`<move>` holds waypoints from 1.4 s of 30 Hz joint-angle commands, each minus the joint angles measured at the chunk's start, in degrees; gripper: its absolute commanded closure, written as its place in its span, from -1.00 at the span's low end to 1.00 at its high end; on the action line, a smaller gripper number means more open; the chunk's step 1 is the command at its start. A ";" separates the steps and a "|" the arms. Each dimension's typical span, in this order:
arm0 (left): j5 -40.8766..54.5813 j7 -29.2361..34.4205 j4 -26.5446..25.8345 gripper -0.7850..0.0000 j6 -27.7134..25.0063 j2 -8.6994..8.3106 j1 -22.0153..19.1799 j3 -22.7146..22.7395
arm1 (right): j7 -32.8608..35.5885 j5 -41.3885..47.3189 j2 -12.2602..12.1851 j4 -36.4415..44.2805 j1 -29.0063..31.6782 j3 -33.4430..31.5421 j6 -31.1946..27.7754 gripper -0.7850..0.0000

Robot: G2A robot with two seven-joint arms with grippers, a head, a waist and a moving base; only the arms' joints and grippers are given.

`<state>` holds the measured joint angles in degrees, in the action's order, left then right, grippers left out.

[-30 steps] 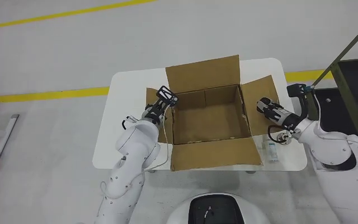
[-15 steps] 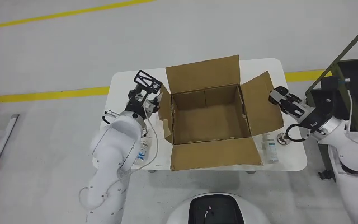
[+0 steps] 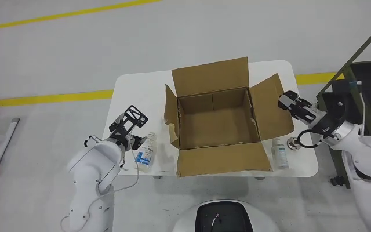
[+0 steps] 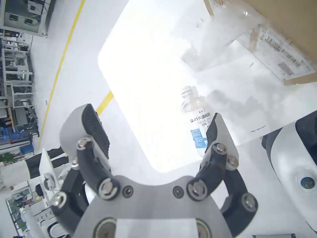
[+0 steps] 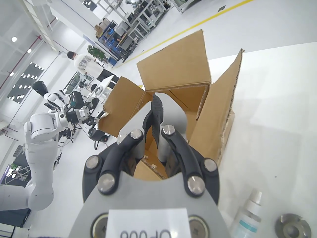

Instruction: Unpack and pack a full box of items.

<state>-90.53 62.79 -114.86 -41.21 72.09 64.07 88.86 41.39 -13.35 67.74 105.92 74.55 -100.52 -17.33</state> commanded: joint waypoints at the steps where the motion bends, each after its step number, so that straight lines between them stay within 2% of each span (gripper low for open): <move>1: 0.06 -0.14 -0.04 -1.00 0.08 0.01 -0.05 -0.02 | -0.01 -0.50 -0.12 -0.15 -0.26 0.38 0.08 1.00; 10: 0.06 -0.14 -0.04 -1.00 0.08 0.01 -0.05 -0.02 | -0.79 -1.74 -0.60 -0.46 -0.53 1.72 0.92 1.00; 13: 3.09 -1.64 2.88 -1.00 2.60 0.06 1.49 0.37 | -0.90 -1.68 -0.76 -0.66 -0.65 1.99 0.87 1.00; 15: 9.04 0.45 6.27 -1.00 5.44 0.18 1.78 1.64 | -1.24 -1.63 -0.85 -0.81 -0.64 2.19 0.68 1.00; 17: 22.17 6.02 10.83 -1.00 10.42 0.44 0.96 3.69 | -1.46 -1.76 -0.96 -0.97 -0.47 2.51 0.48 1.00; 19: 27.03 10.66 12.97 -1.00 11.47 0.21 -0.12 4.59 | -1.50 -1.81 -1.05 -1.12 -0.31 2.76 0.58 1.00; 22: 34.95 13.68 16.34 -1.00 14.08 0.07 -1.08 5.57 | -1.45 -1.76 -1.19 -1.21 -0.22 2.91 0.77 1.00; 27: 35.18 14.73 22.55 -1.00 14.48 -0.73 -1.90 4.04 | -1.16 -1.22 -1.47 -1.60 -0.27 3.14 0.64 1.00; 29: 27.25 12.86 25.07 -1.00 13.29 -1.20 -2.17 2.39 | -1.06 -1.07 -1.58 -1.84 -0.34 3.40 0.58 1.00; 31: 23.68 9.56 27.49 -1.00 13.80 -1.33 -2.29 1.49 | -0.99 -0.97 -1.66 -1.99 -0.35 3.62 0.56 1.00; 35: 21.21 5.17 31.30 -1.00 14.38 -1.62 -3.38 0.44 | -0.94 -0.78 -1.89 -2.11 -0.26 3.82 0.36 1.00; 42: 19.43 1.79 36.04 -1.00 13.95 -2.20 -4.79 -0.21 | -1.08 -0.71 -2.25 -2.16 -0.09 3.73 0.61 1.00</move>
<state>-71.00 64.96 -79.38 -27.06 69.96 59.43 88.82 40.33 -14.05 65.53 103.75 74.45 -96.80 -16.75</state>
